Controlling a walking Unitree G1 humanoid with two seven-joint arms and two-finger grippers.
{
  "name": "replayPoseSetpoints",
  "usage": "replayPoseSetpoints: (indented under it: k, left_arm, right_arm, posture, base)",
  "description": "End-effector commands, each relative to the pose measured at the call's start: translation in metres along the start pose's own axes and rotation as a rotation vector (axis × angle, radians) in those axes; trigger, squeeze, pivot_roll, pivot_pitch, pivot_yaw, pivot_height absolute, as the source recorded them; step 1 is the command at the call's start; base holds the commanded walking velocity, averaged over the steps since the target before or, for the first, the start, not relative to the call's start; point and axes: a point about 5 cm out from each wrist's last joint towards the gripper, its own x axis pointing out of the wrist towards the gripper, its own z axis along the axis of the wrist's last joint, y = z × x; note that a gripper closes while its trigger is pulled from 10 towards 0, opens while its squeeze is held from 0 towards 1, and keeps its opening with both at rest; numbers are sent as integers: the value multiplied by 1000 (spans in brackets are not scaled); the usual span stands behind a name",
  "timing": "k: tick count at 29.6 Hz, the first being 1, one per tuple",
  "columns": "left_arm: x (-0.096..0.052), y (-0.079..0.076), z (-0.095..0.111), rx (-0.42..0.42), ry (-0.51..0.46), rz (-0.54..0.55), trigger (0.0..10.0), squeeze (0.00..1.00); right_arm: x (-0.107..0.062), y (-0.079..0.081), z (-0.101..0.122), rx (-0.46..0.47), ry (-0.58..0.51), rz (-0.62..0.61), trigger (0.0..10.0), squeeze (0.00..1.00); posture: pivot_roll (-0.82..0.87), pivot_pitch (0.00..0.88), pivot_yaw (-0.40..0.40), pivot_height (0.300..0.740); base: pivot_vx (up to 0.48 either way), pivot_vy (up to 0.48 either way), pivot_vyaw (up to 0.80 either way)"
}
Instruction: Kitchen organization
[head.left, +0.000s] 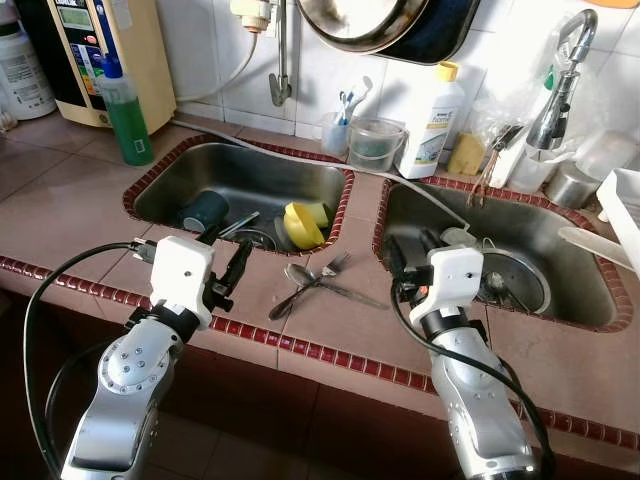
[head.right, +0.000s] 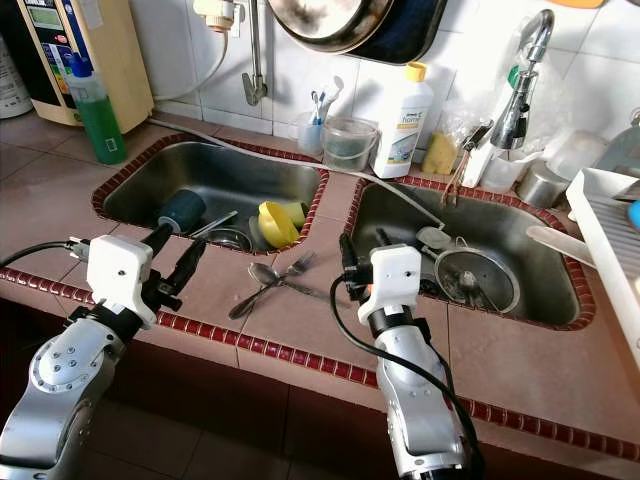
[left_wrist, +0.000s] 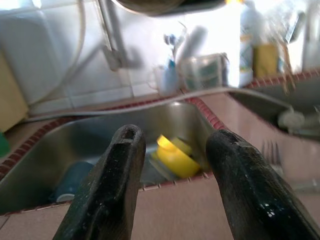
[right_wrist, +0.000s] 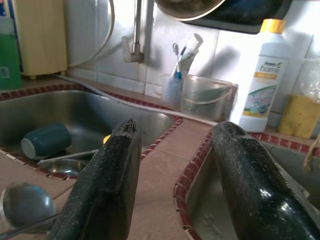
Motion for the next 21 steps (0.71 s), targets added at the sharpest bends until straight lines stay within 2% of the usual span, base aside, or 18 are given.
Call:
replayPoseSetpoints:
  k: [1, 2, 6, 10, 16, 21]
  left_arm:
    - [-3, -6, -3, 22, 42, -74, 10000, 0]
    - [-3, -6, -3, 22, 42, -74, 10000, 0]
    - [-10, -15, -10, 31, 100, -184, 10000, 0]
    - [-15, -22, -15, 1, 129, -222, 10000, 0]
    - [-13, -27, -14, -8, 129, -240, 10000, 0]
    - [-6, -30, -12, -24, 130, -253, 10000, 0]
  right_arm:
    - [-2, 0, 5, 0, -10, 10, 10000, 0]
    - [-2, 0, 5, 0, -10, 10, 10000, 0]
    - [-7, 6, 5, 26, -7, 42, 10000, 0]
    - [-12, 13, 1, 11, 21, 97, 10000, 0]
    - [-19, 19, -7, 23, 84, 148, 10000, 0]
    - [-33, 23, -14, 24, 147, 226, 10000, 0]
  posture:
    - [-69, 32, -41, 740]
    - [-69, 32, -41, 740]
    - [-75, 47, -32, 740]
    - [-77, 54, -26, 740]
    - [-84, 57, -23, 740]
    - [-94, 59, -19, 740]
  base:
    - [0, 0, 0]
    - [0, 0, 0]
    - [0, 0, 0]
    - [0, 0, 0]
    - [0, 0, 0]
    - [0, 0, 0]
